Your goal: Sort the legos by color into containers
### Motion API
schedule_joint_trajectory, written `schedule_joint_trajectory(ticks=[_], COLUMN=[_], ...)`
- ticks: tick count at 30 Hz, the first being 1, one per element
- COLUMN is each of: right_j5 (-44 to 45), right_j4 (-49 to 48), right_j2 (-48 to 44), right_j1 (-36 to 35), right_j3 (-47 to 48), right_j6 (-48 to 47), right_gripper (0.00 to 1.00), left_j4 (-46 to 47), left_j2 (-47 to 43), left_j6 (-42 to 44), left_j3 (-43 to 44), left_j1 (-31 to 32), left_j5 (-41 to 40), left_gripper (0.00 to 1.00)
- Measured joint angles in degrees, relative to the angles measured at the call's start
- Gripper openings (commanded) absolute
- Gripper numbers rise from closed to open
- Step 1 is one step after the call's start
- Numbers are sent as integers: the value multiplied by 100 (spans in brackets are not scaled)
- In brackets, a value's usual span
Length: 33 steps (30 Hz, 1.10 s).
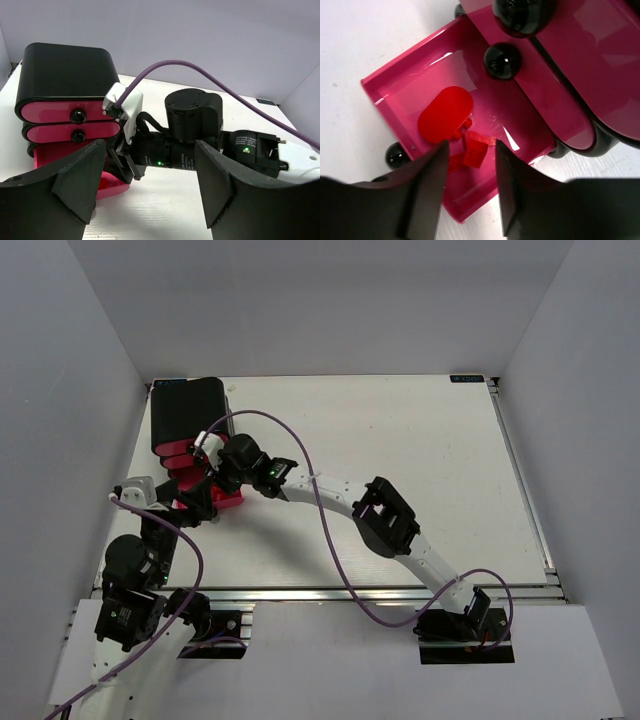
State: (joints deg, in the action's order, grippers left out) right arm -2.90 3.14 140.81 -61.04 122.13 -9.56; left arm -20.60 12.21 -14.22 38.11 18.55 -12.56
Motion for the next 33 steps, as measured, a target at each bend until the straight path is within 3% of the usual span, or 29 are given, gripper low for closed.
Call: schedule_joint_trajectory(ticks=[2, 4, 5, 6, 7, 8, 9, 10, 11, 15, 18, 22, 26, 29, 33], right_j5=[72, 122, 131, 144, 149, 155, 168, 205, 271, 323, -293, -1624, -2330, -2728, -2970], right_j4=[-81, -136, -188, -234, -264, -297, -341, -343, -297, 219, 737, 1097, 1307, 1222, 1174], right_j2=[37, 37, 37, 37, 35, 26, -28, -142, -284, -1318, -2332, -4000, -5442, -6583, -7729], right_j1=[9, 28, 35, 50, 59, 68, 76, 101, 129, 280, 748, 2212, 3414, 3519, 3709], right_j3=[-4, -4, -4, -4, -11, -39, -136, -330, -535, -1467, -1982, -2986, -4374, -5668, -6516], right_j6=[-11, 2, 0, 15, 22, 35, 31, 59, 85, 356, 699, 1147, 1213, 1246, 1261], right_gripper=[63, 65, 65, 65, 62, 50, 41, 26, 0, 0, 0, 0, 0, 0, 0], left_j4=[-2, -2, -4, -11, -17, -31, -39, -37, -57, -262, -514, -754, -1023, -1320, -1497], left_j2=[17, 44, 59, 76, 101, 144, 216, 332, 514, 1663, 2529, 3204, 3392, 3733, 4450], left_j6=[-2, -39, -50, -101, -120, -164, -221, -282, -348, -859, -1449, -2564, -3886, -5001, -6190], left_j3=[-4, -7, -9, -11, -13, -13, -11, -9, 13, 157, 160, -92, -459, -568, -686], left_j1=[0, 0, 0, 0, -2, 0, 0, 4, 7, -11, -11, -11, -11, -11, -33], left_j5=[-11, -35, -48, -63, -85, -116, -151, -160, -151, 37, 236, 328, 116, -291, -658], left_gripper=[76, 68, 51, 40, 31, 23, 8, 0, 0, 0, 0, 0, 0, 0, 1])
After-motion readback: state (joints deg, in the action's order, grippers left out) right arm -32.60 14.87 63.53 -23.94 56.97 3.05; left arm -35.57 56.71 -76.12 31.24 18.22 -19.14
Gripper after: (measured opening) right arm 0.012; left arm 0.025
